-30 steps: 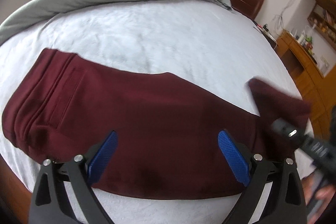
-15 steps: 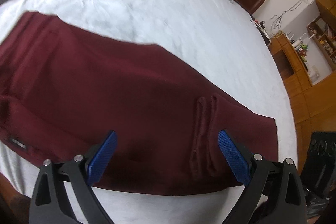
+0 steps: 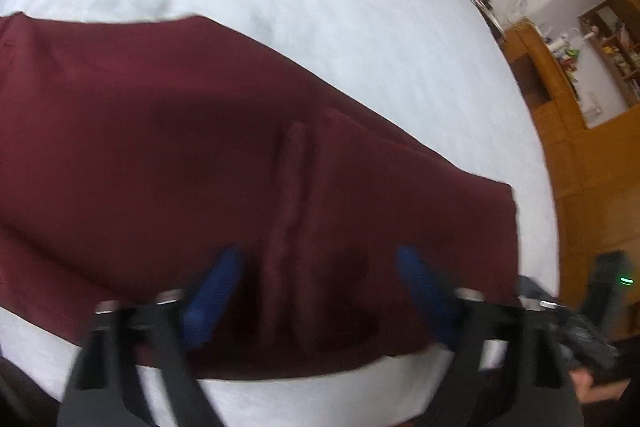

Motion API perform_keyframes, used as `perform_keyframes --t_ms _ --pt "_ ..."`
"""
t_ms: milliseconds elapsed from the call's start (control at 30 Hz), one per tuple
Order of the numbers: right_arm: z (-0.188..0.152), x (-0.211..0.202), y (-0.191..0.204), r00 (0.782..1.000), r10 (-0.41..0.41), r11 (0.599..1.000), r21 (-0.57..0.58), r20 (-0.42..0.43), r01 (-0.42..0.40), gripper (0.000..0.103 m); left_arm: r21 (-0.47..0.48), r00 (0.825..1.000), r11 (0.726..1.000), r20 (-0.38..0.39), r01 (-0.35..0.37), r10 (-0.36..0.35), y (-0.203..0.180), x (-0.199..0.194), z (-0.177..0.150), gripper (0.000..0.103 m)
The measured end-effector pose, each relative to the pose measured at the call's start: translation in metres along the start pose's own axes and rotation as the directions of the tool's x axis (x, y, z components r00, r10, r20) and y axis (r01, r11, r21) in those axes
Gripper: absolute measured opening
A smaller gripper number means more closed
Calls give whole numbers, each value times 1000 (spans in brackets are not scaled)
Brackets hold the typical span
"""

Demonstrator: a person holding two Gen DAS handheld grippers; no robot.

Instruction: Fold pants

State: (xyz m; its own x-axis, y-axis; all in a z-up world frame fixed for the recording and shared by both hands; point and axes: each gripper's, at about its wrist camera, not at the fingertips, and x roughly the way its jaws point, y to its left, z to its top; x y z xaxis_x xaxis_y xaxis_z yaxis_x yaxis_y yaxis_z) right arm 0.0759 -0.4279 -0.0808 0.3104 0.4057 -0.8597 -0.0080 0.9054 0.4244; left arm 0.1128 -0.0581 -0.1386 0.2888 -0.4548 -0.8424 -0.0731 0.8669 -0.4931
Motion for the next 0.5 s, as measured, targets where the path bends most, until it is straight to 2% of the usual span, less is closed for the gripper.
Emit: perform_keyframes --t_ms 33,67,100,133,167,200,233,300,367,433,500 --pt "0 10 -5 1000 7 1000 17 -28 -7 78 9 1000 1000 -9 -16 16 -3 2 -1 63" --pt "-1 17 -9 998 37 999 38 -43 -35 78 35 998 998 6 -61 61 -7 4 -2 52" --pt "-2 23 -15 996 72 995 65 -49 -69 79 52 996 995 11 -87 87 -8 6 -1 46" --pt "-3 28 -21 991 124 987 111 -54 -117 77 62 995 993 17 -103 102 -9 7 -1 45" --pt "-4 29 -24 985 163 978 139 -54 -155 71 57 994 993 18 -104 103 -7 8 -1 41" --pt "-4 31 -27 971 236 960 170 -50 -224 46 46 994 993 20 -108 108 -6 7 -1 38" --pt "-3 32 -27 959 277 945 193 -53 -263 40 47 994 993 20 -107 106 -5 6 -1 36" --pt "-2 22 -24 953 301 942 167 -31 -292 30 51 995 994 25 -100 99 -6 2 -1 30" --pt "-1 3 -17 951 309 946 110 -7 -306 28 72 996 994 36 -87 84 -8 -4 -4 27" --pt "0 -6 -13 965 263 961 85 -8 -262 27 95 997 992 34 -77 74 -8 -3 -5 27" --pt "-2 2 -13 982 184 981 79 -53 -179 27 113 996 989 27 -92 89 -3 7 -6 30"
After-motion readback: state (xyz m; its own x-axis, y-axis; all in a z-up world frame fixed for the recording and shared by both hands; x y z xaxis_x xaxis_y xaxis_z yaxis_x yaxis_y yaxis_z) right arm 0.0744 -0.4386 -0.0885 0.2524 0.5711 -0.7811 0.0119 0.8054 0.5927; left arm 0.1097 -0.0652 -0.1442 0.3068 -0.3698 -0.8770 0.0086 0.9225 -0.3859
